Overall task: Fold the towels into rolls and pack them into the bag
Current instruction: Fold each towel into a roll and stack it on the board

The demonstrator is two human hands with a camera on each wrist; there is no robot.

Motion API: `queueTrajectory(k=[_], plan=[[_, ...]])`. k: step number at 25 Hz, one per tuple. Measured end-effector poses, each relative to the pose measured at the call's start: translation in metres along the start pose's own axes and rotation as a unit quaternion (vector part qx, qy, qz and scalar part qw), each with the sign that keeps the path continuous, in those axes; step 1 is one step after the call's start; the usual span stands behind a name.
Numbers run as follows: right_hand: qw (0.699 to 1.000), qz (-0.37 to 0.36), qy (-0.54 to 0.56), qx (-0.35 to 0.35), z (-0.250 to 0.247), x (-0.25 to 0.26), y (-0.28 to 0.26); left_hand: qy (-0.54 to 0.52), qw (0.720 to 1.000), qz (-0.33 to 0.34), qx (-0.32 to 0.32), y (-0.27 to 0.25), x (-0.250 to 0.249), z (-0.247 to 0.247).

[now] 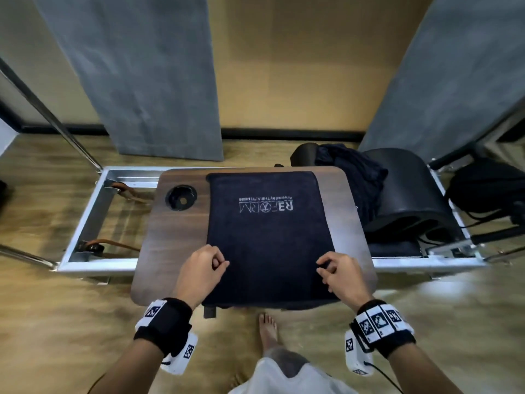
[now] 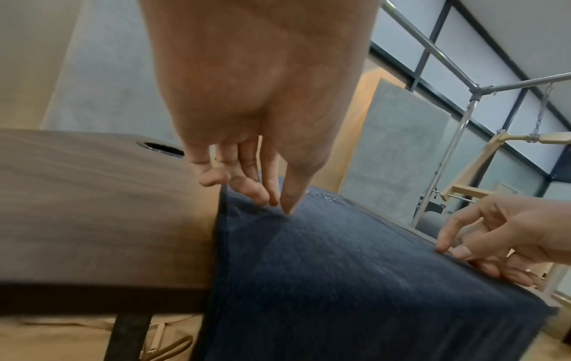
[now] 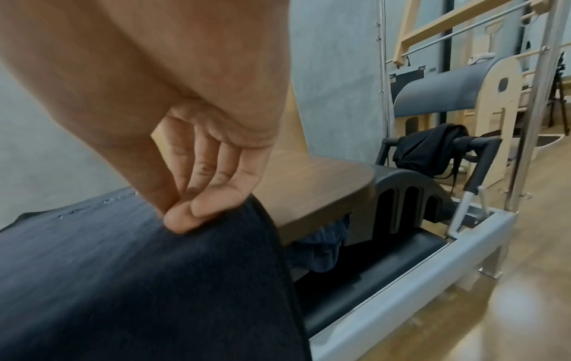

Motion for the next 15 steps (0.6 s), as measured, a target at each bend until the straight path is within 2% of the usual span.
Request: queueTrajectory(k=[4,9,13,15], plan=[[0.998,-0.003,-0.058,-0.029,0.001,-0.006,-0.021,0.034,0.999,0.012,-0.002,-0.025,0.009,0.000],[0.997,-0.008,-0.071,0.000,-0.004,0.011,-0.012,0.055,0.997,0.031,-0.036,-0.027,-0.006,-0.009],[0.998,-0.060,0.030,-0.018,-0.028,0.069,0.037,-0.012,0.991,0.034,-0.128,0.009,-0.052,-0.048],[0.993,-0.094,0.068,-0.031,-0.038,0.111,0.078,-0.046,0.987,0.044,-0.148,0.040,-0.087,-0.061]])
Point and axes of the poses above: each hand's wrist, its own y-axis towards the middle knuckle, its own z-axis out of the palm, x = y × z, the point moved 6 cm from there along y, towards the middle knuckle, and after that the axes turned 8 degrees about -z, right-handed, at the moved point
